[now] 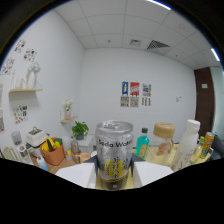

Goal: Make me a cup of Mojito.

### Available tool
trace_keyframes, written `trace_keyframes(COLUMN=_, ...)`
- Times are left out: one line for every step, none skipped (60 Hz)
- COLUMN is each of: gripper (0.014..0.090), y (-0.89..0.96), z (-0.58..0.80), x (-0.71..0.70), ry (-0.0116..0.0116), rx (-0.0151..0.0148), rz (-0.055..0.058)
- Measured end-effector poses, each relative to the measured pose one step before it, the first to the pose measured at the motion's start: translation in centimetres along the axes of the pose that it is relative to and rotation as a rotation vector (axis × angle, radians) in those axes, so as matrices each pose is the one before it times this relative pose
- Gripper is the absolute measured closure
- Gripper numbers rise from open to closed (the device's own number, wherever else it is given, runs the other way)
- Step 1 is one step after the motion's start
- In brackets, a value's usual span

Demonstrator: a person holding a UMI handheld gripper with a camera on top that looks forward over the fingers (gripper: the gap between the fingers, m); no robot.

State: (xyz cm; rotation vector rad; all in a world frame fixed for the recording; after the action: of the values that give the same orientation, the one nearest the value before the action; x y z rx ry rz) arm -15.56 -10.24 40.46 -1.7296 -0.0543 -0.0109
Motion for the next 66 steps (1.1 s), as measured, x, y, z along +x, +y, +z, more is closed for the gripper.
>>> trace_keyframes(gripper=0.0543, y=-0.018, z=-0.156, x=-0.063, ry=-0.00625, rx=0.00158, rz=0.0012)
trace_keyframes(gripper=0.0543, y=-0.034, z=-0.167, x=-0.06, ry=-0.00689, rx=0.00293, rz=0.0022)
trace_keyframes(gripper=0.0542, y=-0.08, z=-0.195, x=-0.01, ry=-0.00729, rx=0.00487, rz=0.002)
trace_keyframes(gripper=0.0544, y=-0.077, z=-0.248, x=-0.007, ry=-0.00752, rx=0.0039, rz=0.0011)
trace_keyframes(gripper=0.0546, y=-0.101, z=-0.228, x=0.009, ry=-0.00729, rx=0.00535, rz=0.0001)
trace_keyframes(gripper=0.0547, y=-0.107, z=-0.467, x=0.061, ry=-0.00487, rx=0.00487, rz=0.0004)
trace_keyframes(gripper=0.0546, y=-0.156, z=-0.171, x=-0.026, ry=-0.00635, rx=0.00705, rz=0.0003)
trace_keyframes(gripper=0.0545, y=-0.1, z=-0.449, x=0.051, ry=-0.00732, rx=0.00721, rz=-0.0028)
trace_keyframes(gripper=0.0545, y=-0.081, z=-0.41, x=-0.028, ry=-0.00875, rx=0.00521, rz=-0.0051)
trace_keyframes(gripper=0.0547, y=-0.092, z=-0.435, x=-0.003, ry=-0.0079, rx=0.00506, rz=-0.003)
trace_keyframes(gripper=0.0547, y=-0.136, z=-0.433, x=0.07, ry=-0.00517, rx=0.00737, rz=0.0036)
trace_keyframes(gripper=0.0546, y=-0.142, z=-0.5, x=0.05, ry=-0.00539, rx=0.00778, rz=0.0064)
trace_keyframes(gripper=0.0546, y=-0.066, z=-0.507, x=0.023, ry=-0.00809, rx=0.00461, rz=0.0033)
trace_keyframes(gripper=0.0546, y=-0.166, z=-0.633, x=-0.073, ry=-0.00853, rx=0.00147, rz=0.0008)
trace_keyframes(gripper=0.0546, y=-0.003, z=-0.57, x=0.067, ry=-0.00699, rx=0.00301, rz=0.0059)
trace_keyframes(gripper=0.0547, y=0.0, z=-0.544, x=0.073, ry=-0.00458, rx=0.00462, rz=0.0087)
trace_keyframes(gripper=0.0547, y=0.046, z=-0.535, x=0.113, ry=-0.00417, rx=0.00449, rz=0.0081)
trace_keyframes(gripper=0.0547, y=0.142, z=-0.457, x=0.087, ry=-0.0043, rx=0.00401, rz=0.0045)
trace_keyframes(gripper=0.0548, y=0.165, z=-0.54, x=0.162, ry=-0.00484, rx=0.00395, rz=0.0023)
trace_keyframes(gripper=0.0548, y=0.216, z=-0.566, x=0.18, ry=-0.0027, rx=0.00297, rz=0.0013)
trace_keyframes(gripper=0.0549, y=0.27, z=-0.531, x=0.219, ry=-0.00112, rx=0.00282, rz=0.0017)
trace_keyframes(gripper=0.0547, y=0.303, z=-0.511, x=0.232, ry=-0.00123, rx=0.00255, rz=0.0033)
trace_keyframes(gripper=0.0548, y=0.33, z=-0.503, x=0.23, ry=-0.00273, rx=0.00236, rz=0.0058)
trace_keyframes(gripper=0.0548, y=0.401, z=-0.489, x=0.185, ry=-0.00479, rx=0.00134, rz=0.0073)
trace_keyframes(gripper=0.0548, y=0.467, z=-0.463, x=0.173, ry=-0.00724, rx=0.00006, rz=0.0055)
trace_keyframes(gripper=0.0547, y=0.501, z=-0.433, x=0.164, ry=-0.00712, rx=-0.00041, rz=0.004)
trace_keyframes(gripper=0.0547, y=0.502, z=-0.497, x=0.087, ry=-0.00446, rx=0.00078, rz=0.006)
trace_keyframes(gripper=0.0548, y=0.557, z=-0.364, x=0.325, ry=-0.00111, rx=-0.00183, rz=0.0033)
trace_keyframes(gripper=0.0549, y=0.684, z=-0.339, x=0.322, ry=0.00135, rx=-0.00613, rz=0.0019)
trace_keyframes(gripper=0.0548, y=0.787, z=-0.294, x=0.324, ry=0.00231, rx=-0.01068, rz=0.0)
trace_keyframes(gripper=0.0548, y=0.822, z=-0.242, x=0.319, ry=0.00164, rx=-0.01322, rz=-0.0013)
trace_keyframes(gripper=0.0548, y=0.887, z=-0.192, x=0.329, ry=0.00068, rx=-0.01365, rz=0.0003)
trace_keyframes(gripper=0.0548, y=0.833, z=-0.152, x=0.313, ry=0.00112, rx=-0.01079, rz=0.0048)
trace_keyframes(gripper=0.0549, y=0.847, z=-0.14, x=0.352, ry=0.00167, rx=-0.0069, rz=0.0078)
trace_keyframes(gripper=0.0549, y=0.833, z=-0.105, x=0.32, ry=0.00133, rx=-0.00701, rz=0.0067)
trace_keyframes(gripper=0.055, y=0.959, z=-0.042, x=0.302, ry=0.00054, rx=-0.01155, rz=0.003)
trace_keyframes(gripper=0.055, y=0.989, z=0.051, x=0.334, ry=0.00168, rx=-0.01464, rz=-0.0002)
trace_keyframes(gripper=0.0551, y=1.224, z=0.013, x=0.481, ry=0.00353, rx=-0.01193, rz=0.0006)
trace_keyframes(gripper=0.0551, y=0.86, z=0.05, x=0.375, ry=0.00547, rx=-0.01406, rz=0.0021)
trace_keyframes(gripper=0.055, y=0.817, z=0.14, x=0.24, ry=0.00456, rx=-0.00891, rz=0.0046)
trace_keyframes(gripper=0.055, y=0.717, z=0.106, x=0.365, ry=0.00087, rx=-0.00727, rz=0.0056)
trace_keyframes(gripper=0.0547, y=0.736, z=0.111, x=0.128, ry=-0.00088, rx=-0.00406, rz=0.0062)
trace_keyframes(gripper=0.0546, y=0.754, z=0.133, x=0.224, ry=-0.00262, rx=-0.0084, rz=0.0067)
trace_keyframes(gripper=0.0547, y=0.794, z=0.131, x=0.245, ry=-0.00089, rx=-0.01015, rz=0.0067)
trace_keyframes(gripper=0.0547, y=0.76, z=0.127, x=0.295, ry=0.0026, rx=-0.01028, rz=0.0064)
trace_keyframes(gripper=0.0548, y=0.717, z=0.156, x=0.32, ry=0.00398, rx=-0.0096, rz=0.0052)
trace_keyframes(gripper=0.0547, y=0.689, z=0.133, x=0.309, ry=0.0033, rx=-0.00859, rz=0.005)
trace_keyframes(gripper=0.0547, y=0.651, z=0.128, x=0.199, ry=0.00141, rx=-0.00689, rz=0.005)
trace_keyframes(gripper=0.0547, y=0.588, z=0.11, x=0.298, ry=-0.0012, rx=-0.00647, rz=0.0049)
trace_keyframes(gripper=0.0548, y=0.515, z=0.14, x=0.184, ry=0.0002, rx=-0.00504, rz=0.006)
trace_keyframes(gripper=0.0546, y=0.47, z=0.152, x=0.193, ry=-0.00003, rx=-0.00456, rz=0.0082)
trace_keyframes(gripper=0.0548, y=0.552, z=0.198, x=0.324, ry=0.00037, rx=-0.0032, rz=0.0117)
trace_keyframes(gripper=0.0548, y=0.41, z=0.14, x=0.207, ry=0.00032, rx=-0.00491, rz=0.0138)
trace_keyframes(gripper=0.0548, y=0.325, z=0.142, x=0.196, ry=-0.0012, rx=-0.00516, rz=0.0167)
trace_keyframes(gripper=0.0548, y=0.266, z=0.114, x=0.156, ry=-0.00305, rx=-0.00398, rz=0.0207)
trace_keyframes(gripper=0.0549, y=0.232, z=0.11, x=0.124, ry=-0.0048, rx=-0.00274, rz=0.0258)
trace_keyframes(gripper=0.0548, y=0.147, z=0.111, x=0.123, ry=-0.0059, rx=-0.00146, rz=0.0296)
trace_keyframes(gripper=0.0547, y=0.108, z=0.067, x=0.114, ry=-0.00624, rx=-0.00065, rz=0.032)
trace_keyframes(gripper=0.0548, y=0.066, z=0.067, x=0.088, ry=-0.00676, rx=-0.00089, rz=0.0343)
trace_keyframes(gripper=0.0547, y=0.021, z=0.038, x=0.073, ry=-0.0075, rx=-0.00056, rz=0.0358)
trace_keyframes(gripper=0.0547, y=-0.03, z=-0.069, x=-0.037, ry=-0.00632, rx=-0.00234, rz=0.0343)
trace_keyframes(gripper=0.0548, y=0.012, z=0.085, x=0.056, ry=-0.00877, rx=0.00073, rz=0.0357)
trace_keyframes(gripper=0.0547, y=-0.011, z=0.069, x=0.04, ry=-0.00758, rx=0.00111, rz=0.0336)
trace_keyframes(gripper=0.0548, y=-0.125, z=0.114, x=0.016, ry=-0.00643, rx=0.00063, rz=0.0315)
trace_keyframes(gripper=0.0547, y=-0.051, z=0.061, x=-0.042, ry=-0.00982, rx=0.00108, rz=0.033)
trace_keyframes(gripper=0.0548, y=-0.04, z=0.069, x=-0.06, ry=-0.01145, rx=0.0003, rz=0.0348)
